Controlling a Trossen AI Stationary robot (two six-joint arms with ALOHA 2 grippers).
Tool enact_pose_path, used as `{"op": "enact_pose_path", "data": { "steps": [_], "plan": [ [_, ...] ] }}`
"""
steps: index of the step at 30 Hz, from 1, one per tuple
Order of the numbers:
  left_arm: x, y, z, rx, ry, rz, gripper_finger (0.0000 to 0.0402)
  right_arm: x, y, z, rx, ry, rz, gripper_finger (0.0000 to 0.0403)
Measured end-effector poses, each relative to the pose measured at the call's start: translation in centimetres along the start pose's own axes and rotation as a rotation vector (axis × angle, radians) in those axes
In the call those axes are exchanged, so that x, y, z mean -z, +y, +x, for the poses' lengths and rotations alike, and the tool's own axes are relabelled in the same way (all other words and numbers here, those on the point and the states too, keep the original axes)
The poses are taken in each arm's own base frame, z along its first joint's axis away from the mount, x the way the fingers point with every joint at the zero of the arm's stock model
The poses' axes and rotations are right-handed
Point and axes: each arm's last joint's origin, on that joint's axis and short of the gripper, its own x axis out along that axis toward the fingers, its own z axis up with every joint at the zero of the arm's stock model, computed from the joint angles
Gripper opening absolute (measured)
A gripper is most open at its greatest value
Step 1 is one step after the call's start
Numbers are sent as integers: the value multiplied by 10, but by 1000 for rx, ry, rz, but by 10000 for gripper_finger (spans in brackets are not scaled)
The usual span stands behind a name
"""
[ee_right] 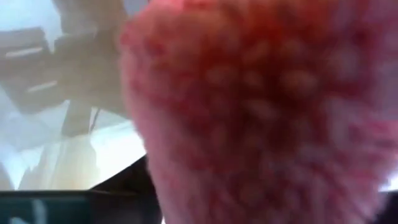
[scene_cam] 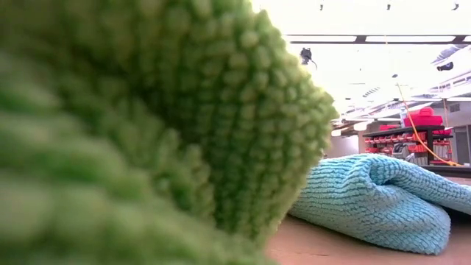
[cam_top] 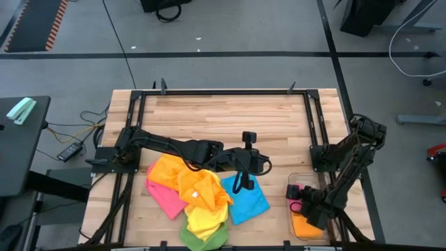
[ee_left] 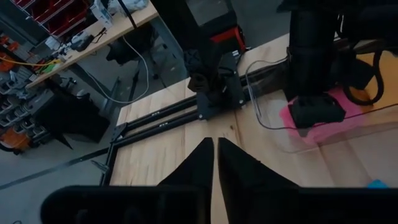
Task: Fold microfiber towels
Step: Put the folded pink towel into the transparent bin
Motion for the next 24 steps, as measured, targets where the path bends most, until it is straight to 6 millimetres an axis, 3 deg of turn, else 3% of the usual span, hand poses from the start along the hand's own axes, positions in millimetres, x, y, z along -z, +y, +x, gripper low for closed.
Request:
{"op": "enact_pose_path", "data": {
  "steps": [4, 12, 19, 24],
  "plan": [
    [1, 0, 0, 2, 7, 4, 26, -2, -6, -11, -3, -6, -8, 263],
    [2, -1, 0, 7, 21, 10, 7, 8, -9, -31, -88, -89, 12, 277],
    [2, -1, 0, 7, 21, 4, 33, 16, -7, -32, -109, -25, -21, 275],
    [4, -1, 0, 13, 39, 11, 22, 17, -6, -34, -117, -23, -28, 275]
  ]
}}
